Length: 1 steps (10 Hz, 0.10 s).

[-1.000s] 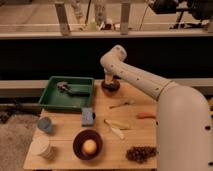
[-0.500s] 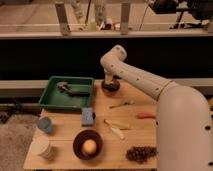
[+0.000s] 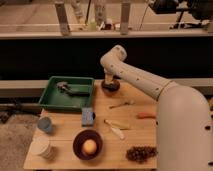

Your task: Place eraser in red bowl

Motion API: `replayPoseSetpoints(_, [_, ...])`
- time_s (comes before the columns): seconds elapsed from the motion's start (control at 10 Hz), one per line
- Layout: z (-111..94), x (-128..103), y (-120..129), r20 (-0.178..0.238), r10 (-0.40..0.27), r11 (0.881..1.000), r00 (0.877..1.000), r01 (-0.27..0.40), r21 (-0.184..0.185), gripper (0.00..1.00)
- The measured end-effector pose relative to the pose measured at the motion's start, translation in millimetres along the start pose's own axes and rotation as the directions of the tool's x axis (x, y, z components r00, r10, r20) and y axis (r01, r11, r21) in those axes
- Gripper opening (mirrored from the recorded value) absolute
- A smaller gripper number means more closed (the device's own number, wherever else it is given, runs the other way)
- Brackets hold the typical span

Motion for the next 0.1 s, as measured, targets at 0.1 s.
replayPoseSetpoints(0.1, [0.0,0.0,0.0,0.000,0.000,1.000,1.000,0.000,0.000,0.80])
